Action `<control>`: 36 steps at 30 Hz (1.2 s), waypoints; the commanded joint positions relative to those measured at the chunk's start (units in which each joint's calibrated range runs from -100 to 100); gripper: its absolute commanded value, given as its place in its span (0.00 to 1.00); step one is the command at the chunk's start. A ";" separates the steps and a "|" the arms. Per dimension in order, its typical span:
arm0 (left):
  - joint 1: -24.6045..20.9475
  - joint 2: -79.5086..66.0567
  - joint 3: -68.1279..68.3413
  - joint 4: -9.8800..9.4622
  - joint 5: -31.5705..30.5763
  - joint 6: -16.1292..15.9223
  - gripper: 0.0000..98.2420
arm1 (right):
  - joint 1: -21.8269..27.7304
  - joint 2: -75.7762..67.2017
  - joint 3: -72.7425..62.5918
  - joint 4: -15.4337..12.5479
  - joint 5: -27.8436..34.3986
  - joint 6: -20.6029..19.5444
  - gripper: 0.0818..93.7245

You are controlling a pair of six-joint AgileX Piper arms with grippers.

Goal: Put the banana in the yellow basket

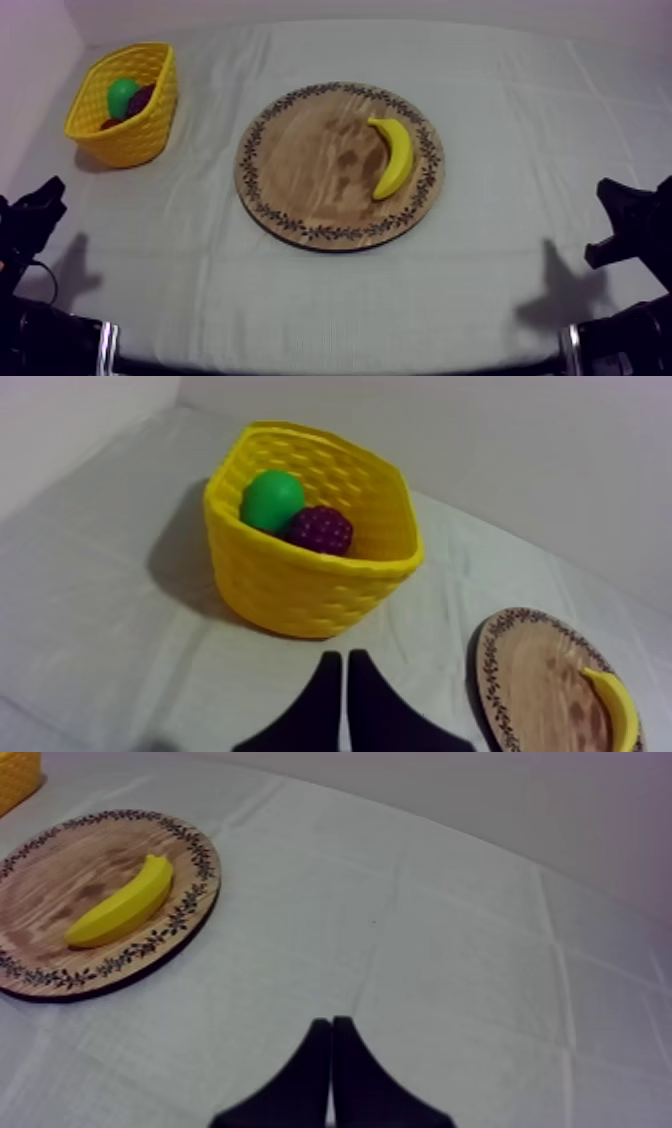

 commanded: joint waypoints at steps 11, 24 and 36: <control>5.99 10.92 -10.25 0.32 3.42 -3.09 0.00 | 0.01 0.00 -0.03 0.01 -0.14 0.00 0.00; 15.81 33.61 -37.17 1.10 15.04 -6.79 0.00 | 0.01 0.00 -0.03 0.01 -0.14 0.01 0.00; 23.56 53.80 -54.27 -0.23 23.71 -4.76 0.00 | 0.01 0.00 -0.03 0.01 -0.14 0.01 0.00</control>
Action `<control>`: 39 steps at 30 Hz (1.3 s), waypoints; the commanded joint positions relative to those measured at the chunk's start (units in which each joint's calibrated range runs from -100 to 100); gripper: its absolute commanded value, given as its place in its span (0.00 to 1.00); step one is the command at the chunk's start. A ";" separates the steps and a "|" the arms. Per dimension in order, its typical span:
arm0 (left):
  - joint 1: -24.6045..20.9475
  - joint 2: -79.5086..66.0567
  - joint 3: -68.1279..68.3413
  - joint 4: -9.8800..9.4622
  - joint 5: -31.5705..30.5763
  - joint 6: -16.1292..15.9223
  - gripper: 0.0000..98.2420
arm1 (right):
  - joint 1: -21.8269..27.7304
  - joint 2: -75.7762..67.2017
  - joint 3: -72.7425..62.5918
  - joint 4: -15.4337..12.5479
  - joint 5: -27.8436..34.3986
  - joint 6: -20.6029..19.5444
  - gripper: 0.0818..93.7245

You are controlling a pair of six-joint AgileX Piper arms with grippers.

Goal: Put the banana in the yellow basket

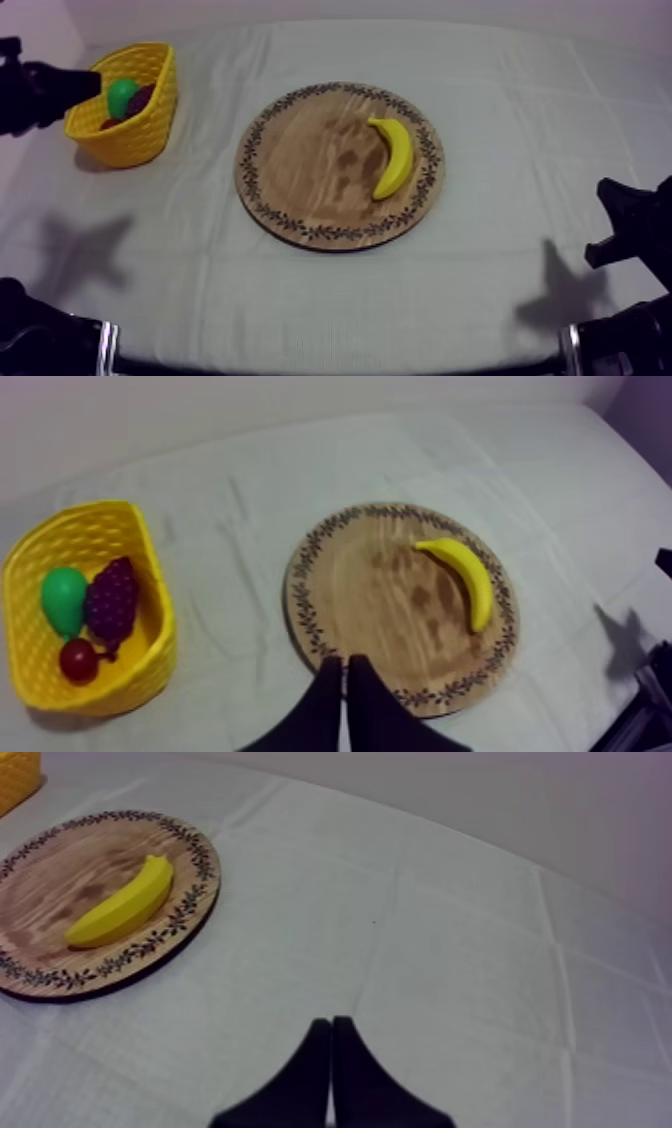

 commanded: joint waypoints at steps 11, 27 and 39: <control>12.15 22.11 -10.21 -4.97 4.07 10.95 0.00 | 0.01 0.00 -0.03 0.01 0.01 0.01 0.00; 19.08 46.75 -28.20 -6.70 7.15 22.80 0.01 | 0.01 0.00 -0.03 0.01 0.01 0.01 0.00; 19.11 60.59 -45.22 -5.85 10.95 24.14 0.35 | 0.01 0.00 -0.03 0.01 0.01 -0.01 0.00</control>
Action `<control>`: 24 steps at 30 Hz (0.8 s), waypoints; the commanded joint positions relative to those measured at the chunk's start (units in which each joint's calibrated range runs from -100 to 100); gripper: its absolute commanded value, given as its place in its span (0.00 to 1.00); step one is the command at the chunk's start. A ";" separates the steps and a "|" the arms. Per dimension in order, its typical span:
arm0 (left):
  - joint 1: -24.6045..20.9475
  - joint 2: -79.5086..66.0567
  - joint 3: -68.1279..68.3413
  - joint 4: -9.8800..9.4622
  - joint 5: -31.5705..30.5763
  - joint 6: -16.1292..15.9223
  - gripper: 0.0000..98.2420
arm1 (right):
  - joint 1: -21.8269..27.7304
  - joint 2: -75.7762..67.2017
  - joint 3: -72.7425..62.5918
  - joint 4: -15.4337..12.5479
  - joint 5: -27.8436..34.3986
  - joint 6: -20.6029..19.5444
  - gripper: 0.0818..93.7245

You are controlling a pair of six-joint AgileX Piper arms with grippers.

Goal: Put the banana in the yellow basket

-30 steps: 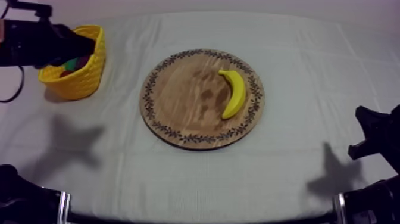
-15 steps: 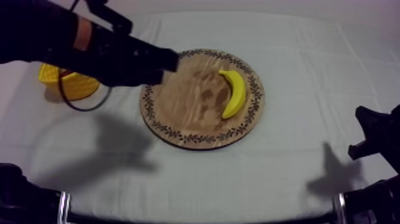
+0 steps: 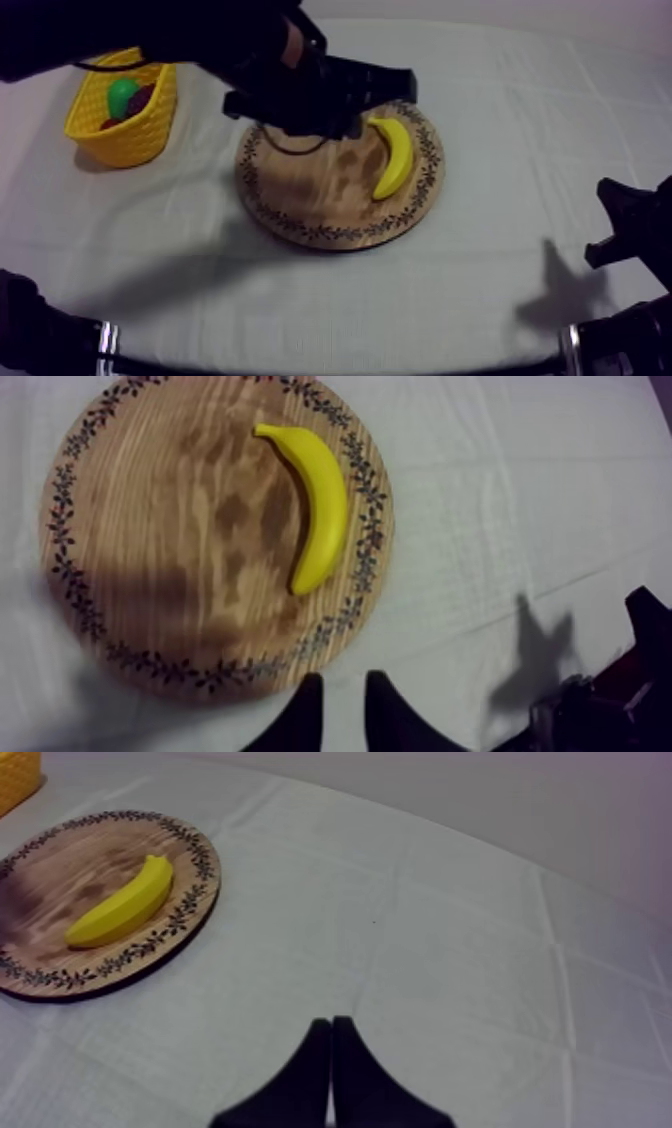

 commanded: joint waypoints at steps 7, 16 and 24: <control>-0.68 8.57 -14.94 1.72 5.19 -3.07 0.68 | 0.01 0.00 -0.03 0.01 0.01 0.00 0.00; -1.21 18.84 -24.63 2.99 6.77 -4.66 0.74 | 0.01 0.00 -0.03 0.01 0.01 0.01 0.00; -1.83 27.83 -29.36 4.44 7.49 -5.22 0.73 | 0.01 0.00 -0.03 0.01 0.01 0.01 0.00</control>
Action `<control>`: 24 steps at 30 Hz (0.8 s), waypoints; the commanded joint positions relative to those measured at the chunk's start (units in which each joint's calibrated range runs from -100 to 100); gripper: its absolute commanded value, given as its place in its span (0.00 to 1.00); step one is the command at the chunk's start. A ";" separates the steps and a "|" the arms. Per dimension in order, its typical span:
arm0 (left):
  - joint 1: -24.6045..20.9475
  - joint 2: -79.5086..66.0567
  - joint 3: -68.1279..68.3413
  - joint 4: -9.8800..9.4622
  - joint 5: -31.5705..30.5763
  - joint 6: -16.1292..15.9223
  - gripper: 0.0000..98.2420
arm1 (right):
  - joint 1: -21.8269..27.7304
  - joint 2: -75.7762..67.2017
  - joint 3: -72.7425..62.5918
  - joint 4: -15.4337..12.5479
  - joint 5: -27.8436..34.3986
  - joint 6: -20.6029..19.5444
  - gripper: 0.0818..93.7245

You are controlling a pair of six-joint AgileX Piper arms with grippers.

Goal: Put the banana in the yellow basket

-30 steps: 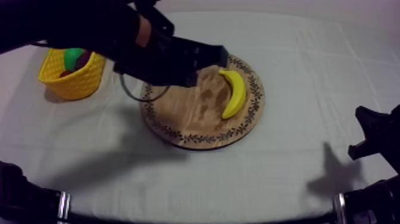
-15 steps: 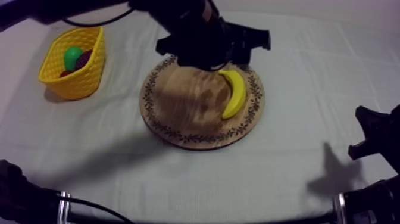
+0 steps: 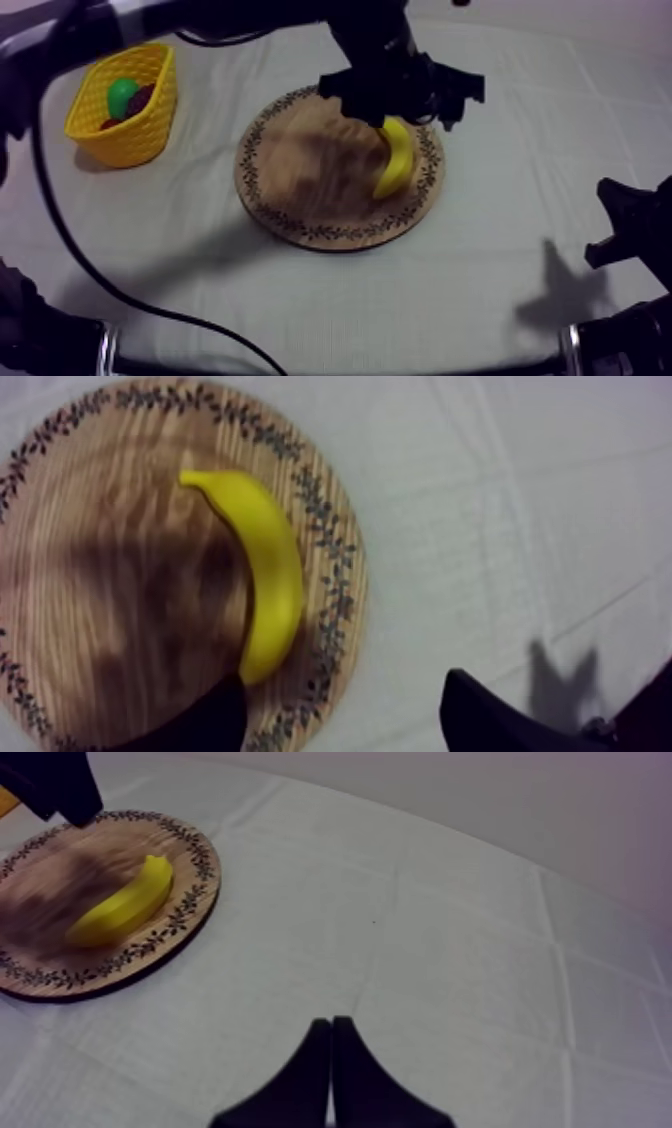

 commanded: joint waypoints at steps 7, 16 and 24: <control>-1.04 8.88 -6.26 1.22 2.59 -0.57 0.72 | 0.01 0.00 -0.03 0.01 -0.07 0.01 0.00; -2.94 16.83 -16.29 2.98 8.97 -1.40 0.70 | 0.01 0.00 -0.03 0.01 -0.07 0.01 0.00; -4.19 24.11 -27.56 4.66 18.00 -1.19 0.67 | 0.01 0.00 -0.03 0.01 -0.07 0.01 0.00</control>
